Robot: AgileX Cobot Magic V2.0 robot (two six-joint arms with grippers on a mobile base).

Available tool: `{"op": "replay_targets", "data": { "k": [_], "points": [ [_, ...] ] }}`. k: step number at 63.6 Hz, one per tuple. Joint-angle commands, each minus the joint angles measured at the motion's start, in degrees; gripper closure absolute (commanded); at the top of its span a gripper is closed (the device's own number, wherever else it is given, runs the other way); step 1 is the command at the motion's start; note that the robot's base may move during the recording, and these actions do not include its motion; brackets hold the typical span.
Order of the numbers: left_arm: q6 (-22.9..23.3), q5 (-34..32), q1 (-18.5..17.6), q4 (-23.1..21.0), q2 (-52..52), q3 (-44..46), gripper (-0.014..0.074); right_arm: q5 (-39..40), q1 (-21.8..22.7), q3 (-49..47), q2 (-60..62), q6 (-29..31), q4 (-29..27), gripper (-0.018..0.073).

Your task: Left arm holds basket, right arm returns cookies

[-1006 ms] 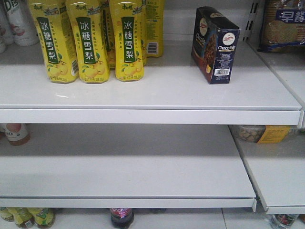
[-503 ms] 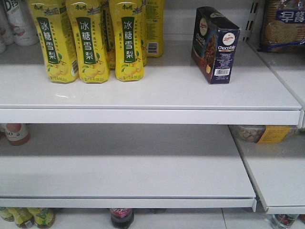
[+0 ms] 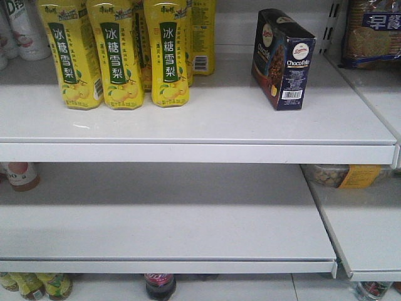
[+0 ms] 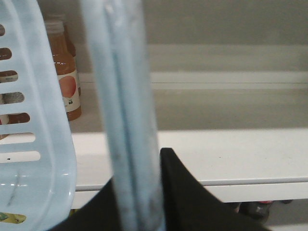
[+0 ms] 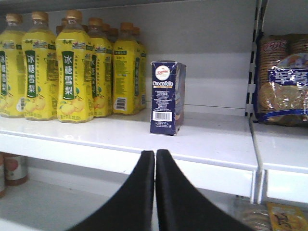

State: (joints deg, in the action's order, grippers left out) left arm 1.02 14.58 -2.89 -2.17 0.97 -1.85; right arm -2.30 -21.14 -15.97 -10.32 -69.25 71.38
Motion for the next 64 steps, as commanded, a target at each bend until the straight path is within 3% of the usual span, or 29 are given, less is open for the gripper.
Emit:
{"op": "replay_targets", "data": {
  "k": [1, 9, 15, 27, 42, 49, 64],
  "points": [
    [-0.5, -5.6, -0.4, 1.0, 0.7, 1.0, 0.0603, -0.7, 0.4, -1.5, 0.6, 17.7, -13.3, 0.057],
    [-0.5, -5.6, -0.4, 1.0, 0.7, 1.0, 0.0603, 1.5, 5.0, -0.1, 3.7, 37.9, -30.1, 0.057],
    [-0.5, -5.6, -0.4, 1.0, 0.7, 1.0, 0.0603, 4.7, 11.7, 3.6, 6.1, 50.5, -44.5, 0.057],
    [-0.5, -5.6, -0.4, 1.0, 0.7, 1.0, 0.0603, 6.0, 17.8, 9.8, 8.2, 63.7, -64.6, 0.057],
    [-0.5, -5.6, -0.4, 1.0, 0.7, 1.0, 0.0603, 5.9, 18.0, 17.9, 10.5, 63.9, -67.2, 0.057],
    [-0.5, -5.6, -0.4, 1.0, 0.7, 1.0, 0.0603, 0.8, 18.0, 17.8, 12.0, 63.6, -66.9, 0.057],
    [-0.5, -5.6, -0.4, 0.9, 0.7, 1.0, 0.0603, -2.0, 18.0, 17.8, 12.0, 64.6, -67.3, 0.057]
  ]
}}
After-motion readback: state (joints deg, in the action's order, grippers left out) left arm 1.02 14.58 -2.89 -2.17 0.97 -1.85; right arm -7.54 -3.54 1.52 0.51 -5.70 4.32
